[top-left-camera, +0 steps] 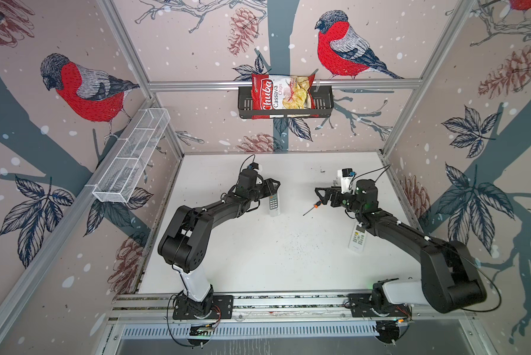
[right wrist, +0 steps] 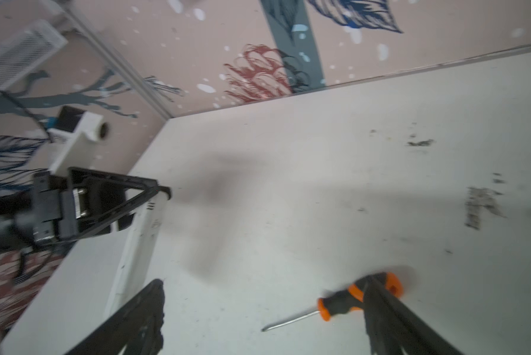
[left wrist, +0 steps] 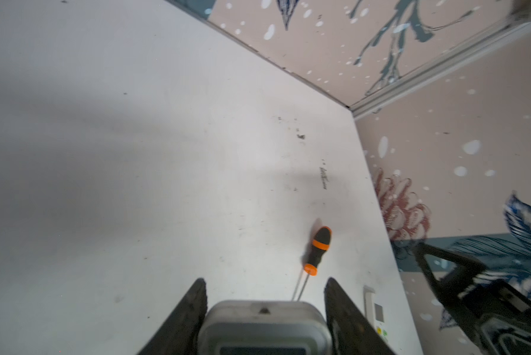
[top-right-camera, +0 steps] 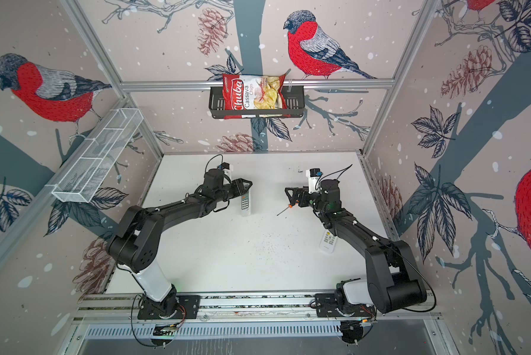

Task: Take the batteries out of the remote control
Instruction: 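Lift the remote with the left gripper toward the right gripper while the right gripper approaches, then grasp the remote's free end with the right gripper beside the left gripper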

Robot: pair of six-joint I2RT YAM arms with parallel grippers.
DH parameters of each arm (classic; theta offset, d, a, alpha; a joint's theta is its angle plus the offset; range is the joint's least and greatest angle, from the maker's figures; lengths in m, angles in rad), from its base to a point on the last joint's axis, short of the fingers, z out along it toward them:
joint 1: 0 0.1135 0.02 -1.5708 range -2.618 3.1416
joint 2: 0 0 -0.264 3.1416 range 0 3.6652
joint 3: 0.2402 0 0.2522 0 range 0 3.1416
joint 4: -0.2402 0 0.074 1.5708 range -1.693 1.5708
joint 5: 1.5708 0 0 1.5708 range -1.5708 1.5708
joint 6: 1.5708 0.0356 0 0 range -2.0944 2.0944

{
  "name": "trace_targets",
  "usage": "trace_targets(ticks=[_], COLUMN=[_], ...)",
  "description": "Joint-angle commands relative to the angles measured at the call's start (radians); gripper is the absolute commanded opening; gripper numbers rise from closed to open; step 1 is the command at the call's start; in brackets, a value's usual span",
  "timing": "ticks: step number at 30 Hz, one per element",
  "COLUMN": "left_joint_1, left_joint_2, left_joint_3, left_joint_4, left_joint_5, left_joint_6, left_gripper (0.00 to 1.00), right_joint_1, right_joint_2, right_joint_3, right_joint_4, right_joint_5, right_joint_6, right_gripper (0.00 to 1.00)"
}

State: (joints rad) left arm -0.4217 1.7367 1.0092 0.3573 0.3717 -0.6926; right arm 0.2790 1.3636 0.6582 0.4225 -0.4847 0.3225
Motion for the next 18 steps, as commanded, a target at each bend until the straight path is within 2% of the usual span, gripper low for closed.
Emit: trace_targets(ticks=[1, 4, 8, 18], left_joint_1=[0.004, 0.004, 0.003, -0.034], left_joint_2=[-0.035, -0.055, -0.088, -0.169], left_joint_3=[-0.024, -0.036, -0.076, -0.073], left_joint_4=[0.174, 0.228, 0.346, 0.444], left_joint_5=[0.177, 0.249, 0.321, 0.395], left_joint_6=[0.037, -0.002, -0.060, -0.121], left_gripper=[0.56, 0.55, 0.55, 0.54], right_joint_1=[0.000, 0.009, 0.051, 0.136], right_joint_2=[-0.004, 0.005, -0.003, 0.027], right_joint_3=[-0.021, -0.022, -0.013, 0.022], right_joint_4=[0.185, 0.264, 0.279, 0.379], right_joint_5=[-0.234, -0.313, -0.363, -0.456], right_joint_6=[0.075, 0.115, 0.093, 0.106], right_gripper=[1.00, 1.00, 1.00, 0.99])
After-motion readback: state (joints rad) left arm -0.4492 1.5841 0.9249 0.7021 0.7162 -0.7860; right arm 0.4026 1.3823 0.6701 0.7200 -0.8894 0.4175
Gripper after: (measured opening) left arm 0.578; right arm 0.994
